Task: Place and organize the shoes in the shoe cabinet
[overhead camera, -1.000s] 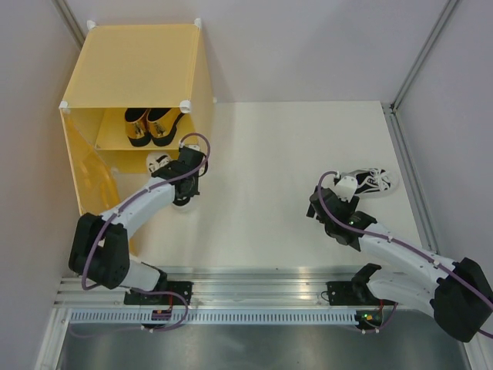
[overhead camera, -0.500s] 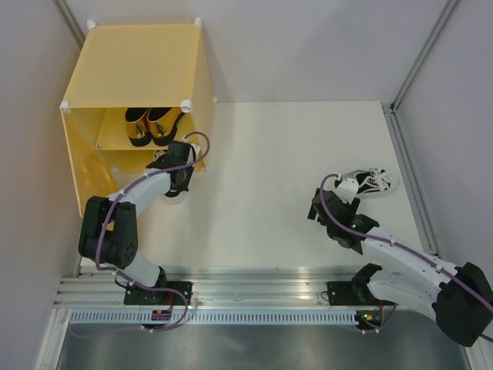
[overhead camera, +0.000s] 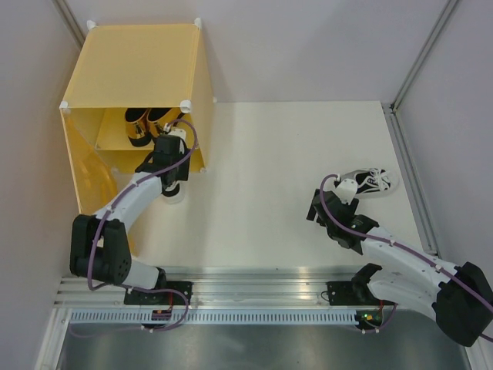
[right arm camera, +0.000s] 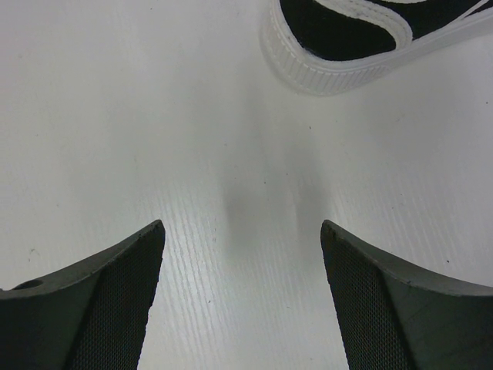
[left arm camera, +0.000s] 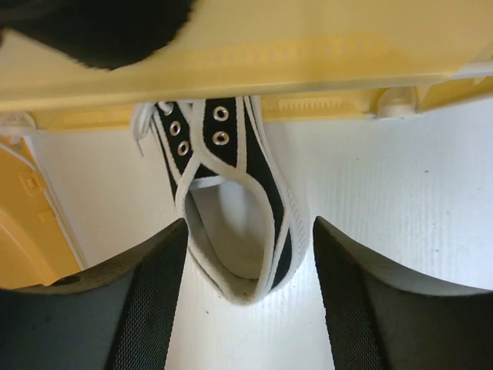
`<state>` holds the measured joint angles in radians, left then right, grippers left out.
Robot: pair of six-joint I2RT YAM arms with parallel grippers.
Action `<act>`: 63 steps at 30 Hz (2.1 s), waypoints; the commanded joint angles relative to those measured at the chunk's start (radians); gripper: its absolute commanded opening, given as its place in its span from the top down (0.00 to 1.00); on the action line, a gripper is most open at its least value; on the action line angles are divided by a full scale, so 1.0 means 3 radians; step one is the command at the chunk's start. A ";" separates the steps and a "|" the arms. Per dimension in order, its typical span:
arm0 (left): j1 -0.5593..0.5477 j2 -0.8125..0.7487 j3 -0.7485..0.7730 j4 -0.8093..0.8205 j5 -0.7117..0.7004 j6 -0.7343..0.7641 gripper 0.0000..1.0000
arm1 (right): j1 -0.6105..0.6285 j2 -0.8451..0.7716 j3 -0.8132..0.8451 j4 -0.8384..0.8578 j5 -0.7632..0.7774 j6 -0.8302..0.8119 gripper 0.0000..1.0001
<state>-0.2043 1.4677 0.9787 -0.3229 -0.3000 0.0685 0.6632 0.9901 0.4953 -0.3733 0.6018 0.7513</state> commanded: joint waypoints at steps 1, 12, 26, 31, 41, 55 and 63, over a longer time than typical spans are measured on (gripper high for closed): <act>0.0006 -0.0311 -0.0066 -0.0104 -0.0180 -0.0839 0.29 | -0.0017 -0.0007 -0.0010 0.0099 -0.0032 0.0001 0.13; -0.0137 -0.0480 -0.0598 -0.0269 -0.0559 -0.2217 0.32 | -0.0017 -0.0018 -0.0046 0.0119 -0.0109 0.0016 0.14; -0.0142 -0.0106 -0.0522 -0.0069 -0.1142 -0.2524 0.47 | -0.0017 -0.0033 -0.0086 0.0104 -0.0109 -0.0004 0.14; -0.0137 -0.0030 -0.0476 0.0079 -0.1142 -0.2371 0.55 | -0.0017 -0.0053 -0.0112 0.0104 -0.0104 0.0001 0.14; 0.0001 0.0027 -0.0312 0.0274 -0.1102 -0.2049 0.91 | -0.0017 -0.0094 -0.0122 0.0073 -0.0094 -0.0019 0.14; 0.0308 0.0333 0.0041 0.0652 -0.0958 -0.1640 0.98 | -0.0017 -0.0099 -0.0112 0.0033 -0.0073 -0.0030 0.14; 0.0446 0.0471 0.0031 0.1024 -0.0892 -0.1257 0.97 | -0.0017 -0.0100 -0.0092 -0.0019 -0.0042 -0.0045 0.14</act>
<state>-0.0807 1.6154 0.9592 -0.1921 -0.5655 -0.4179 0.6628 0.9741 0.4633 -0.3737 0.5724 0.7460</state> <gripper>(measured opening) 0.118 0.863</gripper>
